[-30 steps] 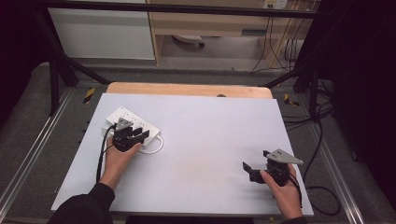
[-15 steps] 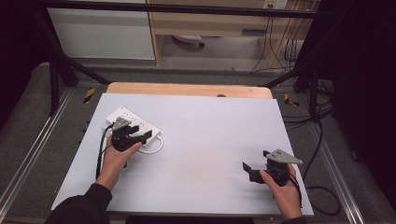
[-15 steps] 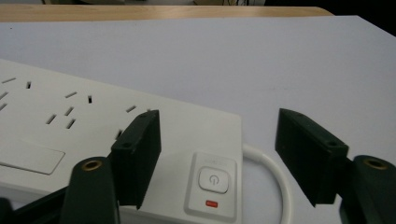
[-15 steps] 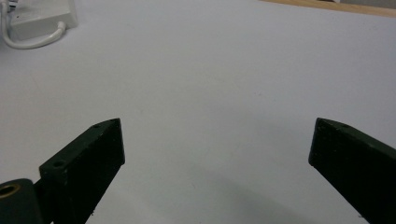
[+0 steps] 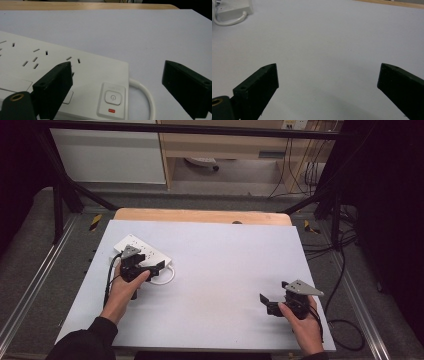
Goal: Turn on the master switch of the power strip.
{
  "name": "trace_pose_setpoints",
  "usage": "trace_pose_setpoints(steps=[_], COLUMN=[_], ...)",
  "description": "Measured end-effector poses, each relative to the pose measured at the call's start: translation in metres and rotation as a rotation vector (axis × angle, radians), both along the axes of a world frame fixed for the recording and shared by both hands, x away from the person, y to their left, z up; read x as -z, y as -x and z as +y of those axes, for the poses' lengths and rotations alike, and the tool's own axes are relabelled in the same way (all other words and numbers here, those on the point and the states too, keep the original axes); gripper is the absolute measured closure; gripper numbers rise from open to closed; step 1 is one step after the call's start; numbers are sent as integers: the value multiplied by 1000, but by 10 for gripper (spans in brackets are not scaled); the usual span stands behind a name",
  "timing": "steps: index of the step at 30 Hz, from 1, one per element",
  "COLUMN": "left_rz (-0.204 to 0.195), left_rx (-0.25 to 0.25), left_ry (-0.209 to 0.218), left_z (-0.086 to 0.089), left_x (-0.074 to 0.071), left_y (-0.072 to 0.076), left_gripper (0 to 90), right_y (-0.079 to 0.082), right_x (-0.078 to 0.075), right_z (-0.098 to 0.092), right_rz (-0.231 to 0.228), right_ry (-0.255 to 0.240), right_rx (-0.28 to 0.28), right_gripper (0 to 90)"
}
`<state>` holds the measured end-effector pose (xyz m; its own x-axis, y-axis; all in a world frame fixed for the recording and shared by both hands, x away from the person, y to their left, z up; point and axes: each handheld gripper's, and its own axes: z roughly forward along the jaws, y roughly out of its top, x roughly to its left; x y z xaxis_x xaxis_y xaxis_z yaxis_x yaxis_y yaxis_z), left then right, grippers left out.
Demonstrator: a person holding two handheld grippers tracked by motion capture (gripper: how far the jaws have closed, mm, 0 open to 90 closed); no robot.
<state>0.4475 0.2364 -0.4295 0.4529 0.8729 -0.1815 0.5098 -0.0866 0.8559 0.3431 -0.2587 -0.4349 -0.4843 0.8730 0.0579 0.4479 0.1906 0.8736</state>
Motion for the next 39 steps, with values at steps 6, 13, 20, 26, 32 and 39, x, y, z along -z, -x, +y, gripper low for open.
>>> trace_pose_setpoints(steps=[6,13,20,26,32,39], left_rz=[12,3,-12,-25,-37,-52], left_rx=[-6,-5,9,13,29,26], left_ry=[-1,9,10,17,12,22], left_z=[1,4,5,10,13,22], left_x=[-3,-10,-16,-21,-26,-32], left_y=[3,9,18,26,39,52], left_gripper=[103,103,102,103,103,105], right_y=[0,0,0,0,0,0], right_x=[0,1,0,0,0,0], right_z=[0,1,0,-1,-1,-1], right_rz=[5,5,2,5,5,5], right_ry=[-2,1,-3,-7,-7,-7], right_rx=[1,0,3,8,9,9], right_gripper=[37,37,37,37,38,38])
